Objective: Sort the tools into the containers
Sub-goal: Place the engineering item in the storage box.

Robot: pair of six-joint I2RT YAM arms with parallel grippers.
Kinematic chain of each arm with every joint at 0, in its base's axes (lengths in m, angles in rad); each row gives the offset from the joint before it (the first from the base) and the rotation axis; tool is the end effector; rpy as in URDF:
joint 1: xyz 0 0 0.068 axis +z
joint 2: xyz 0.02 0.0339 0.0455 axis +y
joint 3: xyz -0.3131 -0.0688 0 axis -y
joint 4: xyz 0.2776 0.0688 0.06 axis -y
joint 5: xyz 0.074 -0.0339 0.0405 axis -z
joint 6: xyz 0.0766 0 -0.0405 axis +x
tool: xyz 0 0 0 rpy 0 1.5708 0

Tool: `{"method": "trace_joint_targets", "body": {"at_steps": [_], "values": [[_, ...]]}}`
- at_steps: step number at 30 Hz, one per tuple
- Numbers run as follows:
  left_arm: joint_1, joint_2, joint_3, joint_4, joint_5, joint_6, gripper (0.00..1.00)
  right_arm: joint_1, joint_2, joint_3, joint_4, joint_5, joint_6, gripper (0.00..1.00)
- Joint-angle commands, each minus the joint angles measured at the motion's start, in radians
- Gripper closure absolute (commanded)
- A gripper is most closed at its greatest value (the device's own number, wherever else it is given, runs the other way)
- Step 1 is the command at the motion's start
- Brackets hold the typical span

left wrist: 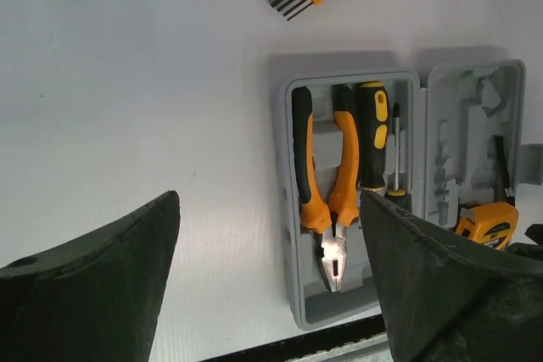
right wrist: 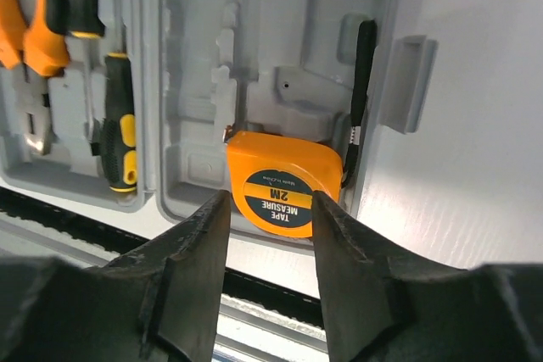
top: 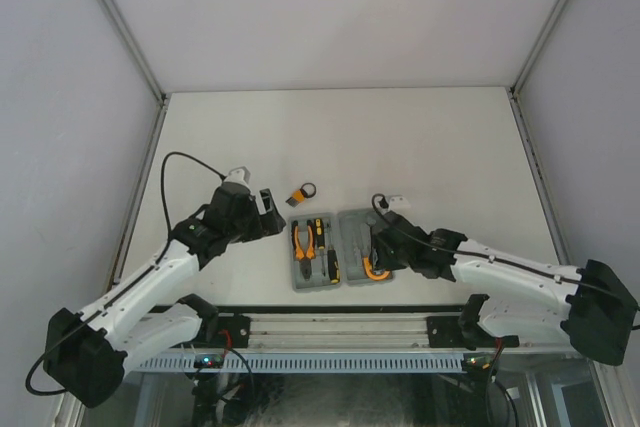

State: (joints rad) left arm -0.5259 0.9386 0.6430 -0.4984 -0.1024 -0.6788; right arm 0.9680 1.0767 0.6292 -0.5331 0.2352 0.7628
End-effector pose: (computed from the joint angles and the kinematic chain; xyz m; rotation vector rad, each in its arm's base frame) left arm 0.1971 -0.1053 0.2355 -0.2342 2.3967 -0.4565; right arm 0.1453 0.1797 0.1998 -0.1705 2.5530 0.3959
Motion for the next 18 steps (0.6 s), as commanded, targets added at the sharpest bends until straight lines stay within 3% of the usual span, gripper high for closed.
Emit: {"method": "trace_joint_targets", "body": {"at_steps": [1, 18], "values": [[-0.028, 0.024, -0.034, 0.095, -0.006, -0.040, 0.11, 0.021, 0.067, 0.057, 0.022, 0.011, -0.013, 0.59], [-0.052, 0.082, -0.033, 0.127, 0.019, -0.033, 0.15, 0.024, 0.198, 0.143, -0.041, 0.048, -0.019, 0.70]]}}
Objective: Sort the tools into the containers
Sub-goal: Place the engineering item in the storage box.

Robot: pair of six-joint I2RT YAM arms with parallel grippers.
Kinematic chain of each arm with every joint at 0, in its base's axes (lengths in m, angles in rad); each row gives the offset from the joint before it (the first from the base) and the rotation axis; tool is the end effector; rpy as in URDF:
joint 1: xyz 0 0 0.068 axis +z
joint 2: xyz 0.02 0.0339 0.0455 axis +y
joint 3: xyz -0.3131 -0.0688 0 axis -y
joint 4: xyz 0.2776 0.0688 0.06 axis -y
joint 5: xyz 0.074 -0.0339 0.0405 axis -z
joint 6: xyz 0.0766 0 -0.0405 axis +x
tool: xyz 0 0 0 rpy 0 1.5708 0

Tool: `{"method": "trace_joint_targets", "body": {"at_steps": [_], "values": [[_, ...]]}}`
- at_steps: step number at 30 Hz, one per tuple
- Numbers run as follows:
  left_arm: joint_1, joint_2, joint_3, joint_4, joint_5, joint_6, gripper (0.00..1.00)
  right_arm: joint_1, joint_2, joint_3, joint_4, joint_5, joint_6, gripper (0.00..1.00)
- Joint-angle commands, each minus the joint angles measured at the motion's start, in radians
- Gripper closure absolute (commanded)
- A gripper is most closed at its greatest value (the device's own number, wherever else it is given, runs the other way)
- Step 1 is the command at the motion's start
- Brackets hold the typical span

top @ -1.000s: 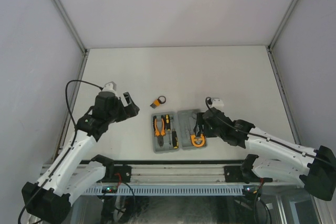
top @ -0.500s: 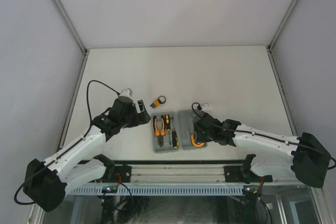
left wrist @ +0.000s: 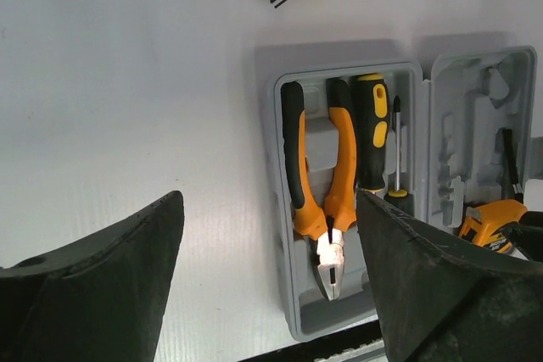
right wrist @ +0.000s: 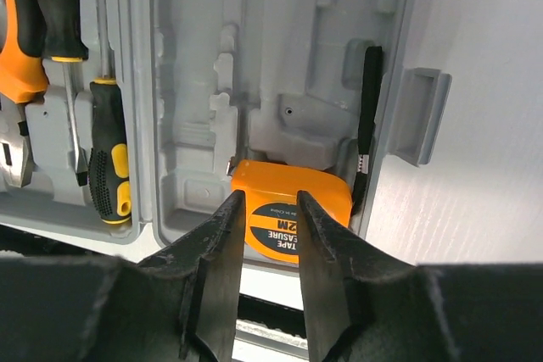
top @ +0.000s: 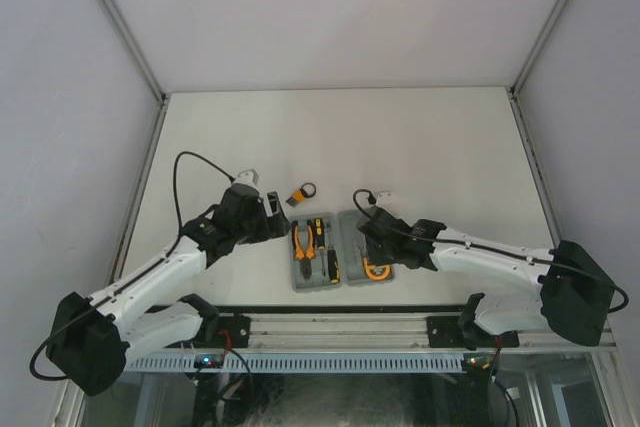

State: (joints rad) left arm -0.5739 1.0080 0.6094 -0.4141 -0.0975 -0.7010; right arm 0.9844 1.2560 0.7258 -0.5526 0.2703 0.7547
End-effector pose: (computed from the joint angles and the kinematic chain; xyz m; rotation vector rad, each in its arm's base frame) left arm 0.2017 -0.1215 0.2168 -0.2018 2.4262 -0.4816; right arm 0.1621 0.2071 0.1920 -0.2115 2.6050 0.2677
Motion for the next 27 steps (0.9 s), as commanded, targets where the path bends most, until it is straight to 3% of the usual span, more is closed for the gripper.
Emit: {"method": "trace_joint_targets", "body": {"at_steps": [1, 27], "values": [[-0.005, 0.012, 0.001, 0.043, 0.015, -0.010, 0.15, 0.010, 0.025, 0.046, -0.028, 0.007, -0.011, 0.71], [-0.004, 0.038, 0.010, 0.055, 0.019, -0.013, 0.15, 0.047, 0.265, 0.047, -0.089, -0.066, 0.001, 0.76]]}}
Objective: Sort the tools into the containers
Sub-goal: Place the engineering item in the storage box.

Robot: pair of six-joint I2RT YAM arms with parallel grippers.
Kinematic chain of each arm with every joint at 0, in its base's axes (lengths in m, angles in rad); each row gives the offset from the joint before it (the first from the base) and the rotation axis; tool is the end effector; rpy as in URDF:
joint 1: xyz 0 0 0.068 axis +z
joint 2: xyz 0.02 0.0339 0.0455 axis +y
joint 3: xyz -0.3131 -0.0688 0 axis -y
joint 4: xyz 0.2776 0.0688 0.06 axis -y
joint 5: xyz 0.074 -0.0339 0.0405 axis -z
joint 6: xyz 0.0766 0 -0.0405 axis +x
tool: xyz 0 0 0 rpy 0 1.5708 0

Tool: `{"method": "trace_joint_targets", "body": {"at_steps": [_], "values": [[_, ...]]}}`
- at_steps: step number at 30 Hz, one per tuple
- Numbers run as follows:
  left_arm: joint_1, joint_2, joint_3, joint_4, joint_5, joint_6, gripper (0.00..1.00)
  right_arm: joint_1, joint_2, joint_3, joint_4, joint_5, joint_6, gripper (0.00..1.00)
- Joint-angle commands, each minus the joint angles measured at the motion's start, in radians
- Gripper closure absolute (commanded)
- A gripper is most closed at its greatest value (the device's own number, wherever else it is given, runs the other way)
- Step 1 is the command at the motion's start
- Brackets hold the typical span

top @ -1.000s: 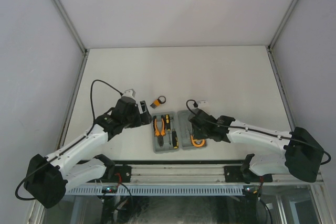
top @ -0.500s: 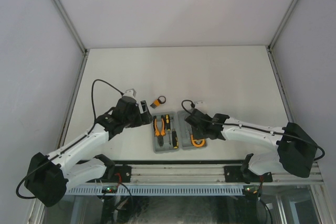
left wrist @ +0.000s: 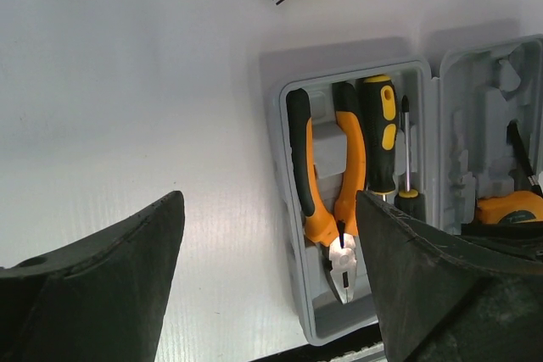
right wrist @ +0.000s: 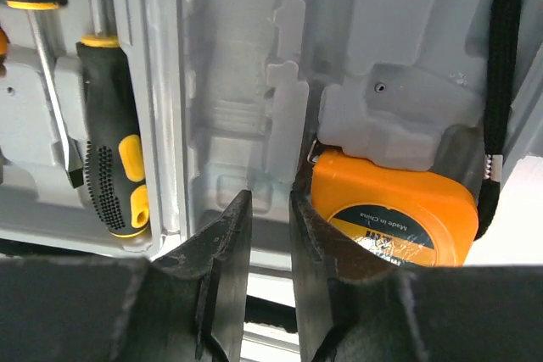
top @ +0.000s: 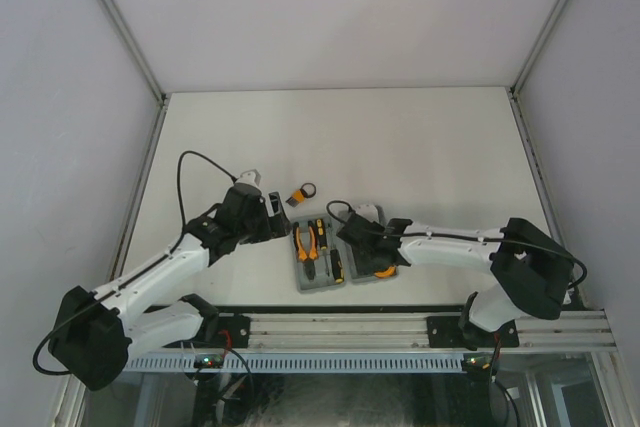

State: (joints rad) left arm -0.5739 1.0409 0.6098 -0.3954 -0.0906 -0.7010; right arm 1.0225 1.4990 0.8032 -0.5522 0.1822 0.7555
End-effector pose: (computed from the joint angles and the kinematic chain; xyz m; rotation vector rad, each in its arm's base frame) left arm 0.2060 -0.1249 0.2116 -0.1988 2.4418 -0.4798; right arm 0.1664 0.2458 0.1523 -0.3305 2.7726 0.1922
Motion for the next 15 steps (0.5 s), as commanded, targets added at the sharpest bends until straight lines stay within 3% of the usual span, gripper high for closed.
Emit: {"method": "trace_joint_targets", "body": {"at_steps": [1, 10, 15], "values": [[-0.006, 0.006, 0.010, 0.036, 0.013, -0.012, 0.16, 0.009, 0.009, -0.030, -0.081, 0.027, 0.000, 0.76], [-0.005, 0.006, 0.010, 0.036, 0.008, -0.011, 0.16, 0.009, -0.244, 0.001, 0.054, -0.007, -0.067, 0.75], [-0.005, 0.001, 0.006, 0.036, 0.004, -0.012, 0.16, -0.012, -0.366, 0.000, -0.017, 0.082, -0.036, 0.76]]}}
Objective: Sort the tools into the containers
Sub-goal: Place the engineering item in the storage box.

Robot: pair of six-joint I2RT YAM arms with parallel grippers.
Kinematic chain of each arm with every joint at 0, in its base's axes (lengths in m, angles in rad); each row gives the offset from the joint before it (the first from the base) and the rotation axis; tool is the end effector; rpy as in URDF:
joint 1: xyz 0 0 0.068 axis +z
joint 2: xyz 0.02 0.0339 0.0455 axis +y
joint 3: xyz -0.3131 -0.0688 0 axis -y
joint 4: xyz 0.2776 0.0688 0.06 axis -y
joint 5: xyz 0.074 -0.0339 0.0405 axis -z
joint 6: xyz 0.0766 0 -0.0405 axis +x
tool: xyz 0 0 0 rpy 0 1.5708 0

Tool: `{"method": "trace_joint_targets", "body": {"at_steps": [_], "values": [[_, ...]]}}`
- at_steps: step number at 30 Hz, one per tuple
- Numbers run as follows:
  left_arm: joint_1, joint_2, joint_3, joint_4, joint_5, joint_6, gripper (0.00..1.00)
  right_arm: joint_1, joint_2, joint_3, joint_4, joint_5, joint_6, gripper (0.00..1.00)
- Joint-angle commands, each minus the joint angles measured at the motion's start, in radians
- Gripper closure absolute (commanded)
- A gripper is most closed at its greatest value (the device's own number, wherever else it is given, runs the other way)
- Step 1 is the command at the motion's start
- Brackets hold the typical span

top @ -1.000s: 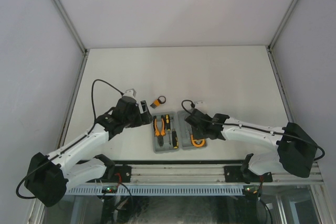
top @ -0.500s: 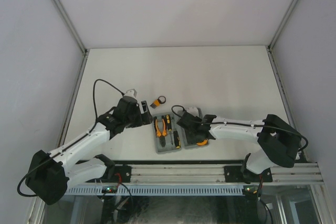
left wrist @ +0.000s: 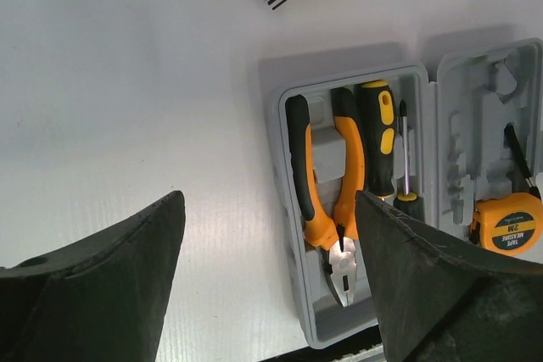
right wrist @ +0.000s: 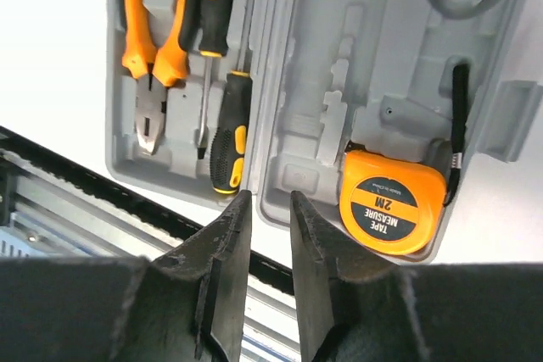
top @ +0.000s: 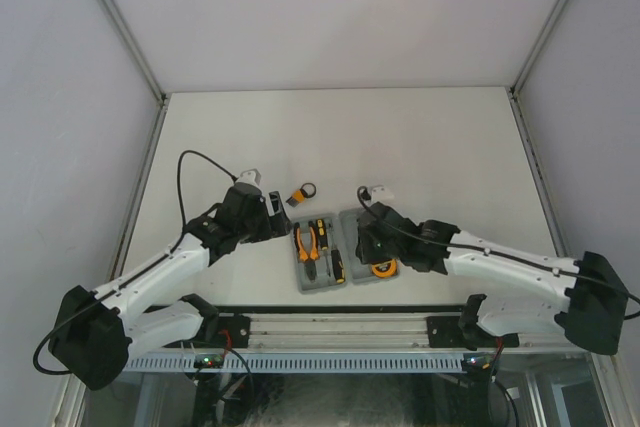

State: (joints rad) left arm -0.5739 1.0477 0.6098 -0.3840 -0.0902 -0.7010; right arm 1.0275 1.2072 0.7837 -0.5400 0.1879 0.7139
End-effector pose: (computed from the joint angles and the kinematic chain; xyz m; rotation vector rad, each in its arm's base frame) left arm 0.2076 -0.1260 0.2113 -0.1986 2.4377 -0.4833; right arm 0.1526 0.2251 0.2242 -0.3268 2.5533 0.4604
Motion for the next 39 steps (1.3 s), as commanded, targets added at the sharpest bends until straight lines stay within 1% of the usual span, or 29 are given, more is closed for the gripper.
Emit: {"method": "trace_joint_targets", "body": {"at_steps": [1, 4, 9, 19, 30, 39], "values": [[-0.004, -0.006, 0.005, 0.025, 0.003, -0.012, 0.16, -0.032, -0.082, 0.020, -0.076, 0.095, 0.020, 0.76], [-0.004, -0.008, 0.002, 0.026, 0.003, -0.014, 0.16, -0.071, -0.089, 0.019, -0.171, 0.133, 0.043, 0.75], [-0.004, 0.007, 0.006, 0.033, 0.011, -0.014, 0.16, -0.119, -0.070, 0.007, -0.216, 0.087, 0.028, 0.73], [-0.005, 0.019, 0.004, 0.036, 0.012, -0.013, 0.16, -0.148, -0.010, -0.037, -0.161, -0.008, 0.003, 0.72], [-0.004, 0.014, 0.002, 0.036, 0.014, -0.012, 0.16, -0.153, 0.105, -0.037, -0.151, 0.012, -0.010, 0.72], [-0.005, 0.019, 0.005, 0.036, 0.016, -0.011, 0.16, -0.150, 0.199, -0.038, -0.172, -0.001, -0.015, 0.73]]}}
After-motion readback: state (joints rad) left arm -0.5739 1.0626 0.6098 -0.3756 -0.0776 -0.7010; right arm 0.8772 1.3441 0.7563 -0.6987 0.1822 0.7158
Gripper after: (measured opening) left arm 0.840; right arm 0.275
